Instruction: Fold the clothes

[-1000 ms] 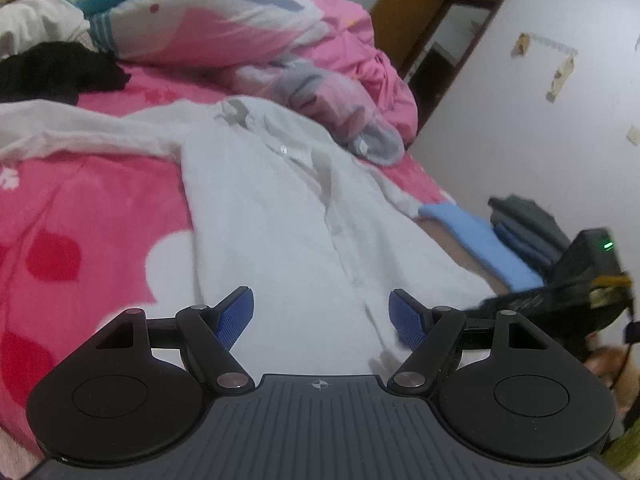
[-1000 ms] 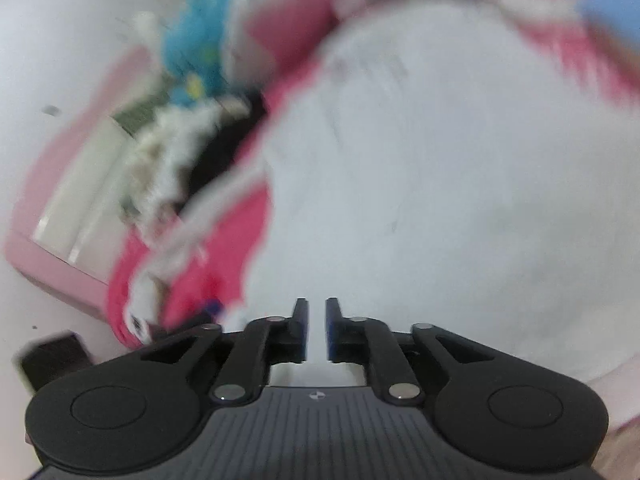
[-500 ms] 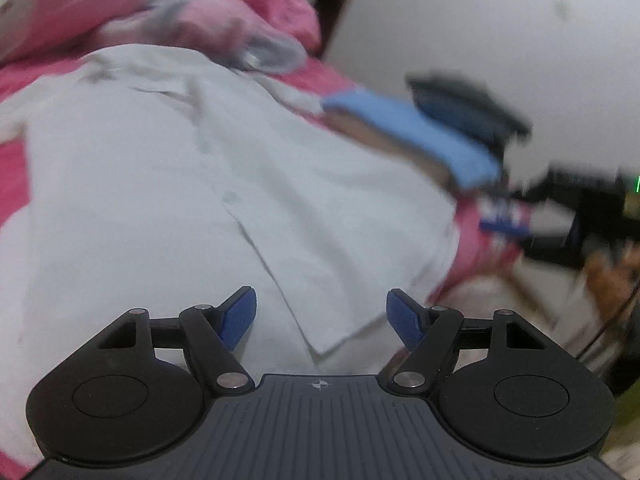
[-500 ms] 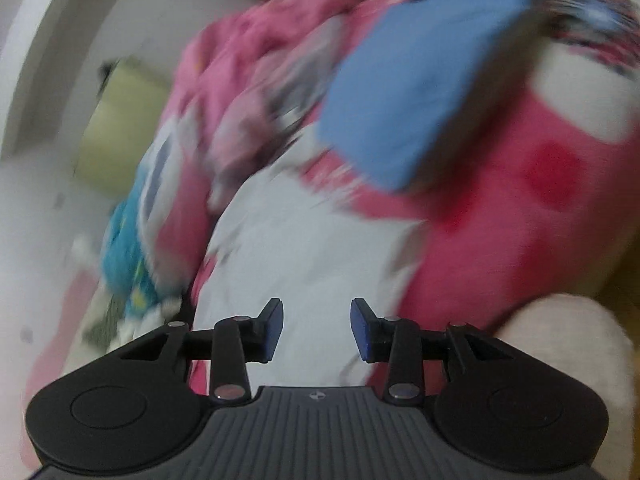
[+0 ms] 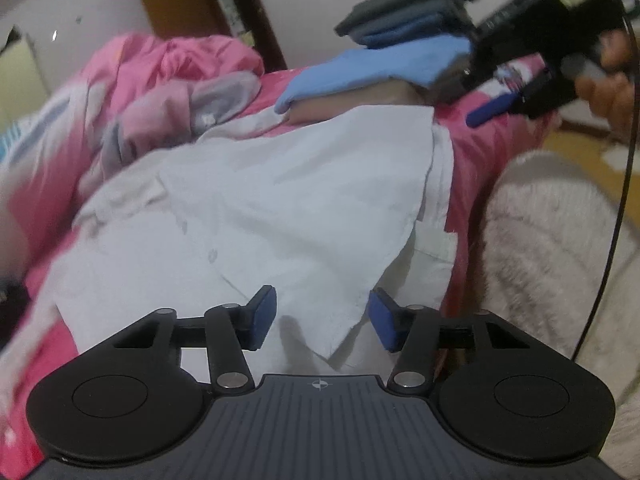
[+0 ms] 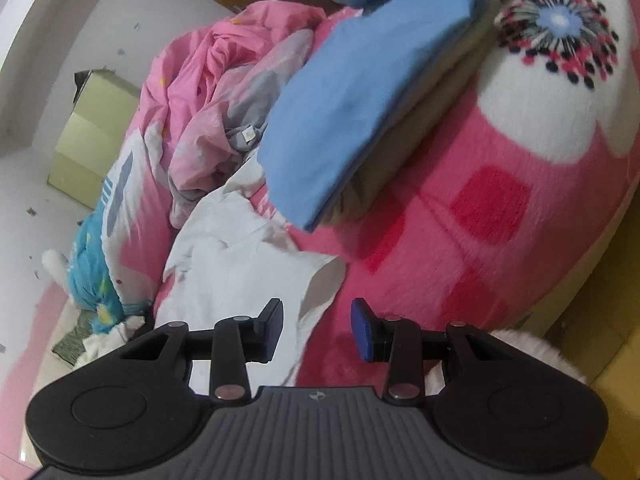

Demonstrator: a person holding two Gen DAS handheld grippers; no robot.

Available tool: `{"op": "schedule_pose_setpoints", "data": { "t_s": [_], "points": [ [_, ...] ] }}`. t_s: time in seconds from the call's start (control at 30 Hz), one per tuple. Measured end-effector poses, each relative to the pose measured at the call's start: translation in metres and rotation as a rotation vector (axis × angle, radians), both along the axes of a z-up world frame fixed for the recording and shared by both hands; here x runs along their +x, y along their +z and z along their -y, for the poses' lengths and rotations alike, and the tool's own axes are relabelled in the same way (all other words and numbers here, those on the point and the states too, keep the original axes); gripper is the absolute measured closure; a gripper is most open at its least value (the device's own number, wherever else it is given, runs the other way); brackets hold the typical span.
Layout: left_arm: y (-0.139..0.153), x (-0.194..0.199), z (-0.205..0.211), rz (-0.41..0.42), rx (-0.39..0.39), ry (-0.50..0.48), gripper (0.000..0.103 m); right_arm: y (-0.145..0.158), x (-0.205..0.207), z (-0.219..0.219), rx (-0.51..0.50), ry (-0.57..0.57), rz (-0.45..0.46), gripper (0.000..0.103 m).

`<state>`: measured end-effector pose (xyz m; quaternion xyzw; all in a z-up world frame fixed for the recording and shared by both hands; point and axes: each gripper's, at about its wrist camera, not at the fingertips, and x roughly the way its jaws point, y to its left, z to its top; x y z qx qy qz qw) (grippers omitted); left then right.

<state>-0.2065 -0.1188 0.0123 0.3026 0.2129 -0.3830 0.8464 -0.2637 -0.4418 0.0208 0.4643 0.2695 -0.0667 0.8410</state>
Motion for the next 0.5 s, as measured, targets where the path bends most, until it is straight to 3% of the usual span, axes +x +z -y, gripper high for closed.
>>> {"op": "schedule_pose_setpoints", "data": {
  "t_s": [0.17, 0.4, 0.5],
  "points": [
    [-0.007, 0.000, 0.006, 0.036, 0.045, -0.008, 0.084, 0.006, -0.004, -0.001, -0.138, 0.008, -0.023, 0.063],
    [0.004, 0.009, -0.001, -0.014, -0.033, 0.034, 0.099, 0.026, 0.000, -0.048, -0.713, 0.167, -0.052, 0.063],
    [0.017, 0.010, -0.008, -0.041, -0.103, 0.052, 0.102, 0.022, 0.012, -0.064, -0.845, 0.236, -0.083, 0.064]
  ]
}}
